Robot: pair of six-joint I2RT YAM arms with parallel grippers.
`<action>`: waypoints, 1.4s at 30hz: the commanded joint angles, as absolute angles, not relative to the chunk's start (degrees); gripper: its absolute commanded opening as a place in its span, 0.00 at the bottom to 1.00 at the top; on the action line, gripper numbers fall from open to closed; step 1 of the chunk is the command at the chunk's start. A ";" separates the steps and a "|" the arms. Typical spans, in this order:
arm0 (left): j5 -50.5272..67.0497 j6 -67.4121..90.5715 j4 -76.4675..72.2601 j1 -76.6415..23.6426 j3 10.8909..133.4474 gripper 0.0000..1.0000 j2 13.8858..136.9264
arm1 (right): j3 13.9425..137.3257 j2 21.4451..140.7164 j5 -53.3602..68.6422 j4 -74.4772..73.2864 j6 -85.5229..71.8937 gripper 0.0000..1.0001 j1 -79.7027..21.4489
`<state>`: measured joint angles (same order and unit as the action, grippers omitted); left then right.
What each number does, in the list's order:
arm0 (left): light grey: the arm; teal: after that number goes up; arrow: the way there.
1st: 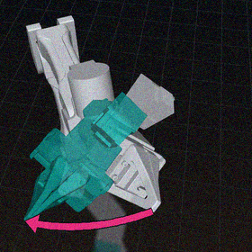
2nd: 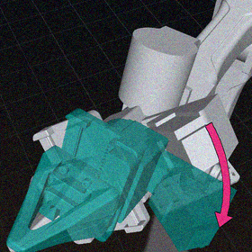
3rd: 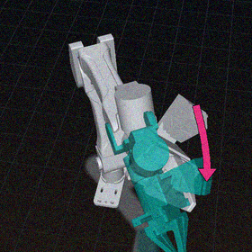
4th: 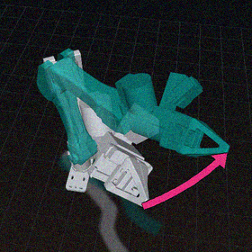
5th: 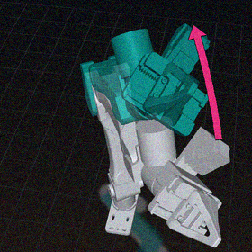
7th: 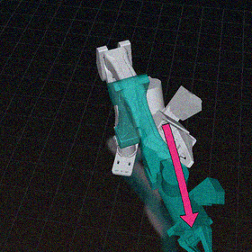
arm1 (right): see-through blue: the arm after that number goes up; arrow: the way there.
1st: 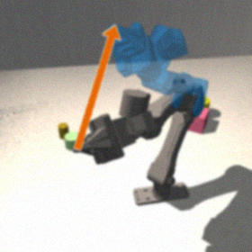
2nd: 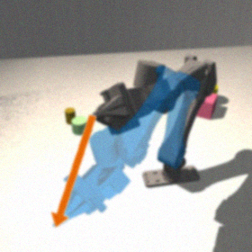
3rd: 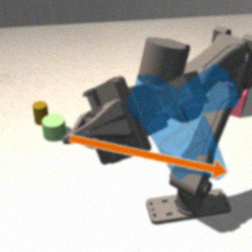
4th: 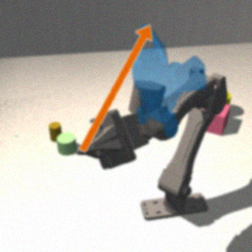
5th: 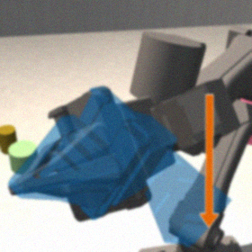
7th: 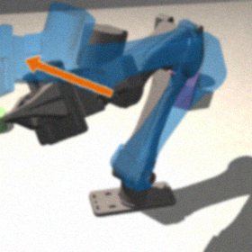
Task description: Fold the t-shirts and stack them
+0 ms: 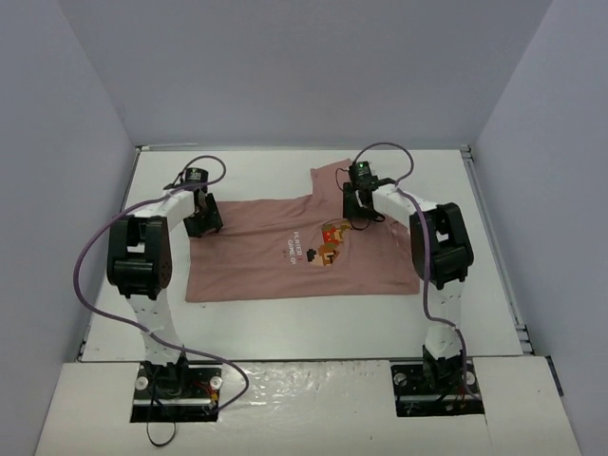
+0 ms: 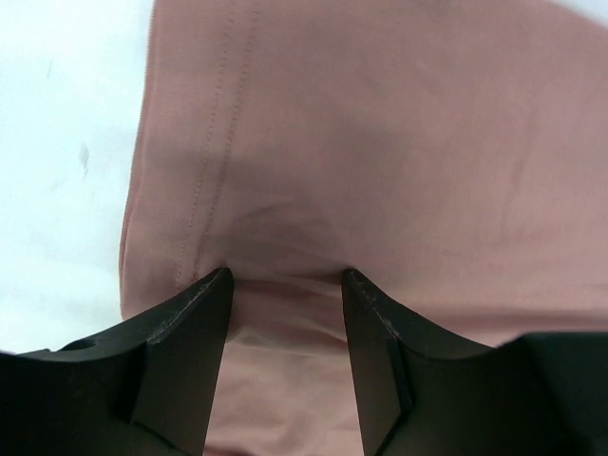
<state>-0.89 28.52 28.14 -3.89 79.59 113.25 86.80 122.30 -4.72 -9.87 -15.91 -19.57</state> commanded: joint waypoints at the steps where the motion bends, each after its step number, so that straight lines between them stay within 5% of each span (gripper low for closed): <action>1: -0.71 30.33 31.39 -2.55 70.15 0.47 109.25 | 76.48 114.40 -7.72 -14.67 -18.01 0.46 -19.95; 7: 1.15 29.30 32.18 -2.38 68.76 0.47 102.86 | 72.80 106.09 -6.21 -14.82 -18.06 0.47 -20.04; 13: 3.76 26.69 34.08 -0.36 76.53 0.48 99.29 | 83.66 104.06 -2.13 -16.11 -13.88 0.49 -19.43; 25: 13.27 13.58 33.71 6.27 96.09 0.50 113.20 | 114.58 120.61 22.38 -17.14 -5.07 0.52 -8.90; 42: 12.31 2.29 34.10 6.07 98.53 0.50 122.52 | 117.42 128.76 23.91 -17.05 -0.97 0.52 -7.56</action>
